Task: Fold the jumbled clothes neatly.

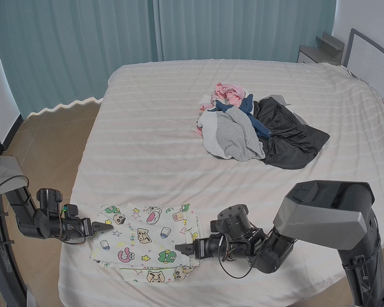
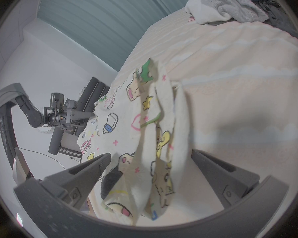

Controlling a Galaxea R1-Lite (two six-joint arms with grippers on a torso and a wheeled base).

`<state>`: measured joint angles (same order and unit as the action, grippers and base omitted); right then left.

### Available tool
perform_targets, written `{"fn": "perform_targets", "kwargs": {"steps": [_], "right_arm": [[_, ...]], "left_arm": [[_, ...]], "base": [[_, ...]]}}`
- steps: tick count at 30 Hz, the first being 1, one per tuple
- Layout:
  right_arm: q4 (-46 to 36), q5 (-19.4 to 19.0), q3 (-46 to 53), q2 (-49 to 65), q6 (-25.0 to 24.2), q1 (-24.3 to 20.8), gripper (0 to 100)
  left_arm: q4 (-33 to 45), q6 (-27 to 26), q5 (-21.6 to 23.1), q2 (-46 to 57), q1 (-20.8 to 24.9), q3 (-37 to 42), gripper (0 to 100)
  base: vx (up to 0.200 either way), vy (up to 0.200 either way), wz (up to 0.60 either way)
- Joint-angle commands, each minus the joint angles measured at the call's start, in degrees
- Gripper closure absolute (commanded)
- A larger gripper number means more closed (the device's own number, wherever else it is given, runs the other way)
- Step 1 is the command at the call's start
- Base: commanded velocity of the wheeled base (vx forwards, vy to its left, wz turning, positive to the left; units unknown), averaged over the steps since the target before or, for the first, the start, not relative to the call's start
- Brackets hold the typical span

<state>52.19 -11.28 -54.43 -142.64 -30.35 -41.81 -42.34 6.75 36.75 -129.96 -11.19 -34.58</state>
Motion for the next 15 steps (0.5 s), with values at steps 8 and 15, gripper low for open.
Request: {"fn": "perform_targets", "kwargs": {"steps": [8, 15], "right_arm": [[0.02, 0.29, -3.58, -2.99, -0.06, -2.31, 0], [0.81, 1.34, -4.37, -3.08, -0.23, -3.27, 0]], "left_arm": [[-0.11, 1.33, 1.13, -0.38, 0.56, -0.13, 0], [-0.11, 1.24, 1.13, -0.38, 1.00, -0.04, 0]], "base": [[0.000, 0.000, 0.00], [0.000, 0.000, 0.00]]}}
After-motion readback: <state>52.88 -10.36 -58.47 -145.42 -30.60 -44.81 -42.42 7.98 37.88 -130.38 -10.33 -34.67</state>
